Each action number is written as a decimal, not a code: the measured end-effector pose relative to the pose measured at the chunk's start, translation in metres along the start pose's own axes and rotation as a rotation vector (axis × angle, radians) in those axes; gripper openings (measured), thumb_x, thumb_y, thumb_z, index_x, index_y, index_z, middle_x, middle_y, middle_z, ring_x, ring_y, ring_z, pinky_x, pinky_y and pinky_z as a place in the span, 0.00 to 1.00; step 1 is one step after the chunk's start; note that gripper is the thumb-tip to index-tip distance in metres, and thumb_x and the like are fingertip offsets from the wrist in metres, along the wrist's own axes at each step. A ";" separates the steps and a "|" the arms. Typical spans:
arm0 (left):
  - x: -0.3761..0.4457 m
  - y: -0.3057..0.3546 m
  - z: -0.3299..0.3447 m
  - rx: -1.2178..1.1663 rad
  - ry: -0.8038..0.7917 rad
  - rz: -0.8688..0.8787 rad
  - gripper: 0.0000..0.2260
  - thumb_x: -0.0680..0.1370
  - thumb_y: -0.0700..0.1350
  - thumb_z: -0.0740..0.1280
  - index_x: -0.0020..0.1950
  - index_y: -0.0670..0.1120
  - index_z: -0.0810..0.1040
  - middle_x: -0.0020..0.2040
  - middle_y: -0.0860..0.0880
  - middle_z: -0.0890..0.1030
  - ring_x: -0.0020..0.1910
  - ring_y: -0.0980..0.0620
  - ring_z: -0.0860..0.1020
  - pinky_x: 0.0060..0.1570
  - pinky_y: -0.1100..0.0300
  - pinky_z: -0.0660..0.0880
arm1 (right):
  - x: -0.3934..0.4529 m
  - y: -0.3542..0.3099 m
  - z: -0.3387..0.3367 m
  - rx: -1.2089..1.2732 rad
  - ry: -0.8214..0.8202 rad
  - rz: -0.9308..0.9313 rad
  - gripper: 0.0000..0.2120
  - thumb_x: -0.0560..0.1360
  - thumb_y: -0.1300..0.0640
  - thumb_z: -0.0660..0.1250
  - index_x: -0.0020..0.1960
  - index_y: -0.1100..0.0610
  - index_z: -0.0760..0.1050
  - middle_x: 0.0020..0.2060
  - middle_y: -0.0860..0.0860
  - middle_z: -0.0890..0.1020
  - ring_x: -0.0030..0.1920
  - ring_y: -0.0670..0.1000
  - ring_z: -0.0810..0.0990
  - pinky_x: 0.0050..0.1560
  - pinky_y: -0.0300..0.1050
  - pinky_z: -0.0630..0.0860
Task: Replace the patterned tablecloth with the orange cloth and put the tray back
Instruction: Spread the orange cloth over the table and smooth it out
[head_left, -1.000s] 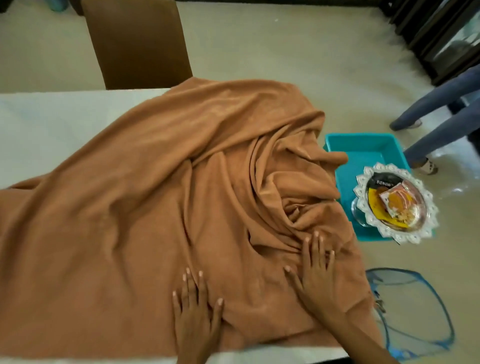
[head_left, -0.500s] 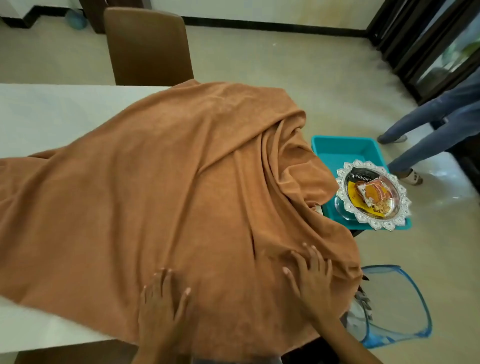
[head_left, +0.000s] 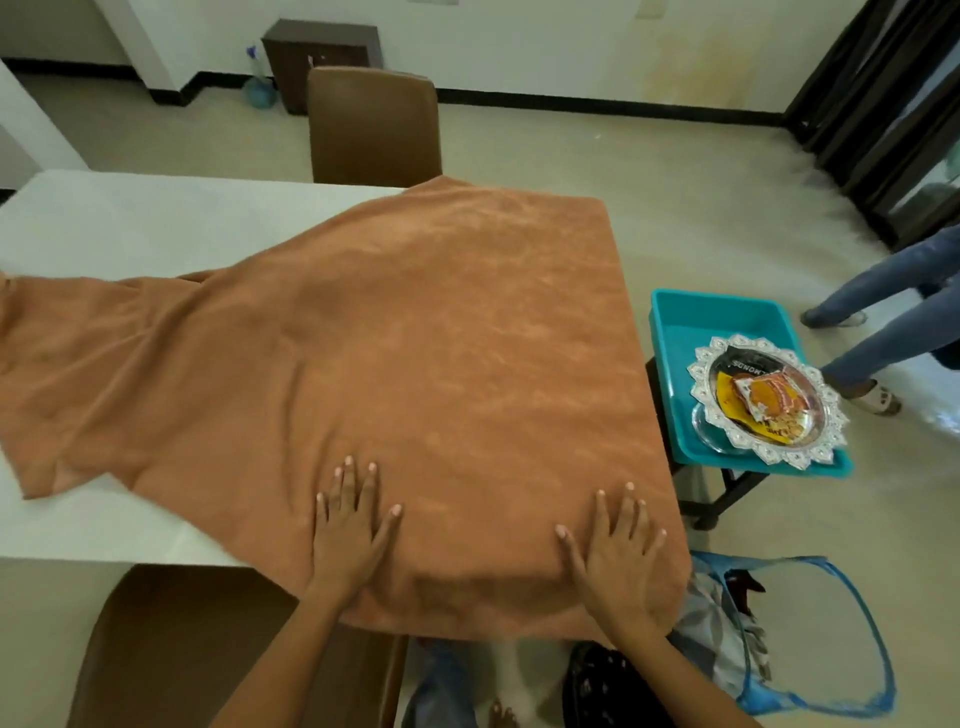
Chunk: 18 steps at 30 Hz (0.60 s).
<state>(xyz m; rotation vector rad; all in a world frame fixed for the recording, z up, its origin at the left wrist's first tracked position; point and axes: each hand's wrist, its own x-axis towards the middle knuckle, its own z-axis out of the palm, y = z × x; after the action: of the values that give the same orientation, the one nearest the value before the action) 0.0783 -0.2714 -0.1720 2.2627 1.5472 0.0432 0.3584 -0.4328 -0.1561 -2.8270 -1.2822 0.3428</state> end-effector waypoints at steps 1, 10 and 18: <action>-0.001 0.000 -0.001 -0.003 -0.006 0.005 0.36 0.73 0.69 0.36 0.75 0.53 0.33 0.76 0.50 0.33 0.76 0.51 0.36 0.73 0.50 0.36 | 0.002 -0.010 -0.001 0.007 0.009 -0.025 0.40 0.74 0.31 0.40 0.73 0.58 0.63 0.74 0.63 0.58 0.72 0.64 0.59 0.67 0.69 0.55; 0.018 -0.006 -0.027 -0.012 0.174 0.023 0.30 0.82 0.58 0.41 0.67 0.42 0.74 0.68 0.42 0.73 0.67 0.44 0.72 0.71 0.53 0.48 | 0.036 -0.174 0.007 0.089 0.017 -0.547 0.32 0.79 0.37 0.40 0.73 0.54 0.61 0.74 0.57 0.60 0.74 0.55 0.53 0.67 0.62 0.59; 0.056 -0.081 -0.037 0.022 0.203 -0.214 0.27 0.82 0.58 0.42 0.75 0.47 0.63 0.75 0.44 0.61 0.75 0.49 0.55 0.71 0.52 0.45 | 0.064 -0.275 0.042 -0.024 -0.053 -0.781 0.28 0.79 0.38 0.44 0.75 0.49 0.57 0.76 0.51 0.55 0.76 0.51 0.51 0.71 0.59 0.51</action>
<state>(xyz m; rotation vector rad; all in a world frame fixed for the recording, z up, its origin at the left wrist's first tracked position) 0.0185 -0.1845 -0.1764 2.1511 1.8955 0.2023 0.1866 -0.2054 -0.1796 -2.0898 -2.2378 0.3600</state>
